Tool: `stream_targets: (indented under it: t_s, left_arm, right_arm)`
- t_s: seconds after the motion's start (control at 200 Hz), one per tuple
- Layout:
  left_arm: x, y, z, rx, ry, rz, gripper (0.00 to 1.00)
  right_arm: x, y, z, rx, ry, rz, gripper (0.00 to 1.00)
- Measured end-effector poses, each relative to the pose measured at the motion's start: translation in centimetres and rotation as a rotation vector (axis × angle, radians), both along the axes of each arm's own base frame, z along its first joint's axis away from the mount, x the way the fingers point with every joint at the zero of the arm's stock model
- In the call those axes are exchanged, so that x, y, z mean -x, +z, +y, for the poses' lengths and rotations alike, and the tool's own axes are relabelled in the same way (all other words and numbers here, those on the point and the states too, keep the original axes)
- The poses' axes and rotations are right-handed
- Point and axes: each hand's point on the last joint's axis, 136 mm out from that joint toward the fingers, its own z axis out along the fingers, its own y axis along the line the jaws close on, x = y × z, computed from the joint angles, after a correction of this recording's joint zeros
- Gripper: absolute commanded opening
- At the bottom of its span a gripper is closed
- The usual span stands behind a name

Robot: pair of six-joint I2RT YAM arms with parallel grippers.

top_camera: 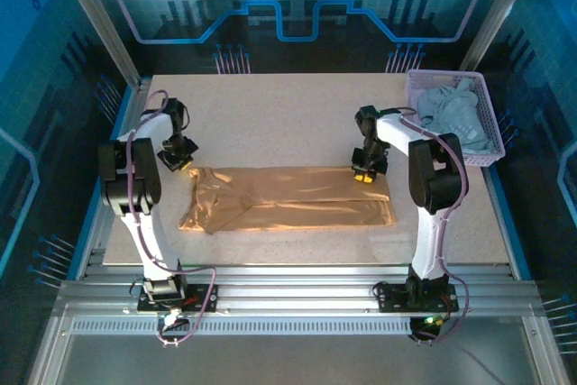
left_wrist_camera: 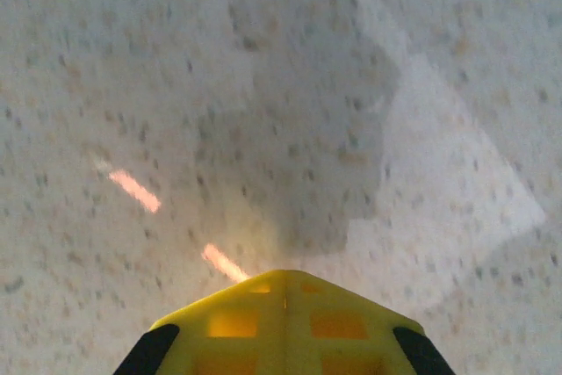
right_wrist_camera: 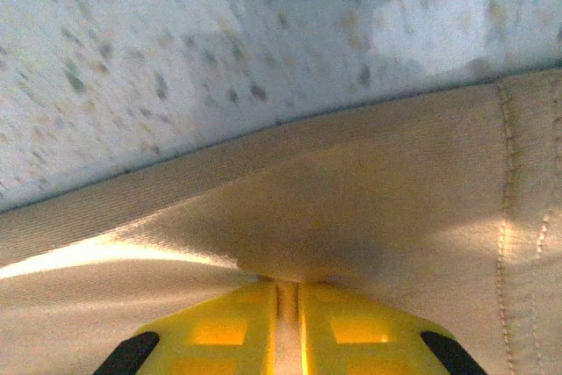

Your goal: Fold and stack the t-shirts

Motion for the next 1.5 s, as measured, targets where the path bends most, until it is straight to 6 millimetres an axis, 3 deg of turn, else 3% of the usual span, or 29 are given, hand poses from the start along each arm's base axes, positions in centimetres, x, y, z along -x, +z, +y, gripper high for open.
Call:
stream_targets:
  t_s: [0.08, 0.145, 0.25, 0.315, 0.385, 0.46, 0.525, 0.645, 0.875, 0.98, 1.13, 1.361, 1.501]
  left_arm:
    - [0.3, 0.1, 0.5, -0.007, 0.008, 0.007, 0.0]
    - [0.5, 0.9, 0.4, -0.011, 0.007, -0.009, 0.17]
    - [2.0, 3.7, -1.3, -0.003, -0.003, -0.065, 0.28]
    - [2.9, 6.0, -4.0, 0.026, -0.034, -0.123, 0.32]
    - [4.0, 7.6, -8.3, 0.078, -0.113, -0.17, 0.32]
    - [5.1, 7.1, -12.4, 0.144, -0.208, -0.167, 0.33]
    - [6.6, 5.2, -14.1, 0.188, -0.248, -0.117, 0.35]
    - [9.1, 2.4, -14.2, 0.202, -0.263, -0.004, 0.37]
    - [10.2, 1.4, -15.1, 0.239, -0.326, 0.018, 0.34]
    - [10.5, 1.3, -16.1, 0.25, -0.369, 0.022, 0.26]
    - [11.4, 1.2, -16.6, 0.263, -0.392, 0.031, 0.0]
    - [12.4, 2.3, -17.7, 0.302, -0.417, 0.03, 0.0]
    - [14.1, 2.8, -18.8, 0.345, -0.439, 0.075, 0.0]
  right_arm:
    - [-0.6, 0.1, -0.1, 0.007, 0.015, -0.015, 0.15]
    - [-0.9, 0.1, -0.2, 0.016, 0.027, -0.025, 0.17]
    - [-1.1, 0.3, -0.5, 0.036, 0.052, -0.045, 0.21]
    - [-1.3, 0.9, -0.4, 0.046, 0.07, -0.07, 0.22]
    - [-1.3, 2.0, 0.2, 0.043, 0.094, -0.108, 0.24]
    - [-1.3, 3.5, 1.4, 0.022, 0.123, -0.161, 0.28]
    - [-1.1, 4.6, 2.5, -0.008, 0.154, -0.202, 0.31]
    - [-0.7, 6.5, 4.6, -0.077, 0.207, -0.264, 0.33]
    - [-1.0, 9.1, 6.3, -0.173, 0.232, -0.342, 0.33]
    - [-1.0, 9.2, 6.5, -0.185, 0.233, -0.343, 0.32]
    - [-0.5, 8.5, 6.4, -0.186, 0.232, -0.325, 0.3]
    - [0.3, 7.6, 6.2, -0.181, 0.23, -0.297, 0.28]
    - [0.4, 7.6, 6.2, -0.182, 0.228, -0.298, 0.28]
